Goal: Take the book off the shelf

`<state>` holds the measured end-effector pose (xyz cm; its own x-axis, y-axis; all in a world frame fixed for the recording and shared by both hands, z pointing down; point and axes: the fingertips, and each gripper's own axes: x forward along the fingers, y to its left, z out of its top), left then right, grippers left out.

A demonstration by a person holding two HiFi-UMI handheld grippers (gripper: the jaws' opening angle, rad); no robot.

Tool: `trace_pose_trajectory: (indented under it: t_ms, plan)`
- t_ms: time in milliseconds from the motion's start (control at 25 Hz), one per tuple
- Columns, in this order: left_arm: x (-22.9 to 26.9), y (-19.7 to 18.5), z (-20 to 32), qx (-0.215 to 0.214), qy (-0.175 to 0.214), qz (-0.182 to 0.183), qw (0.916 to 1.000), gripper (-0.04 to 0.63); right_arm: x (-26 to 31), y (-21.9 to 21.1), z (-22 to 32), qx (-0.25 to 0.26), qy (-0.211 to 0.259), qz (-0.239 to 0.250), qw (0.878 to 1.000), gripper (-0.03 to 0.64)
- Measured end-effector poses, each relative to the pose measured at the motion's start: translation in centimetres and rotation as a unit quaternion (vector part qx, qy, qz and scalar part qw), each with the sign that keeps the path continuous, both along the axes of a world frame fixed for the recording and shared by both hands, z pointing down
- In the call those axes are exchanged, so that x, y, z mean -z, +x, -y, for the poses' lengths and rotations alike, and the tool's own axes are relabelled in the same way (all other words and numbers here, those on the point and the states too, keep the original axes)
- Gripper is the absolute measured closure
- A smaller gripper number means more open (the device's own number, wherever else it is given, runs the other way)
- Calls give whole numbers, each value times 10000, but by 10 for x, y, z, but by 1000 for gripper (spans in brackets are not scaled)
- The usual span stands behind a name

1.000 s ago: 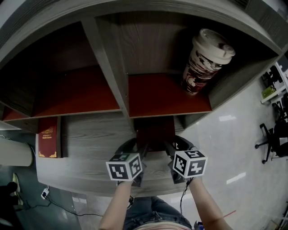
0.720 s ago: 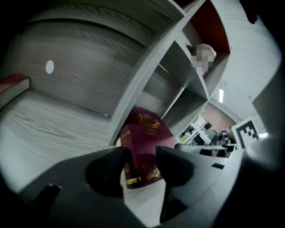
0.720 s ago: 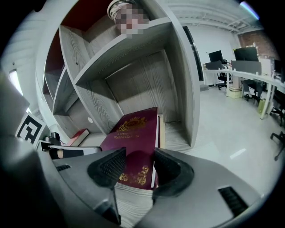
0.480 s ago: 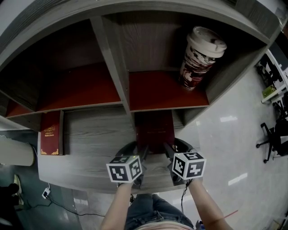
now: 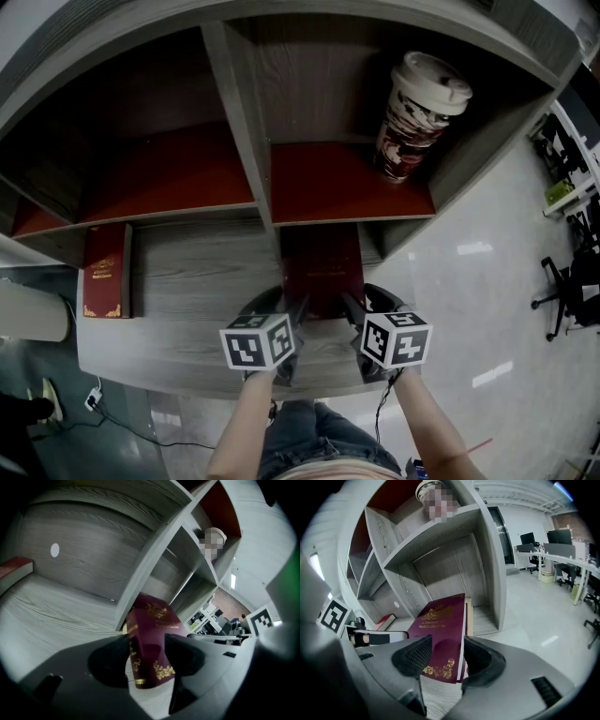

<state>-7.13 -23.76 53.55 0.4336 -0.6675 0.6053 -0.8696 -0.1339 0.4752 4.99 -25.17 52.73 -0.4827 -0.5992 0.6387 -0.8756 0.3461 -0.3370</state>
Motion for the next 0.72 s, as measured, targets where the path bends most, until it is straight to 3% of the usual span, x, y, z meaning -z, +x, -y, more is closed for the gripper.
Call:
trace_pose_trajectory:
  t_ms: [480, 720]
  plan:
    - [-5, -4, 23, 5, -155, -284, 9995, 377, -5, -8, 16, 120, -157, 77, 9998, 393]
    - [-6, -2, 28, 7, -253, -144, 9996, 374, -6, -10, 19, 138, -236, 195, 9994, 402]
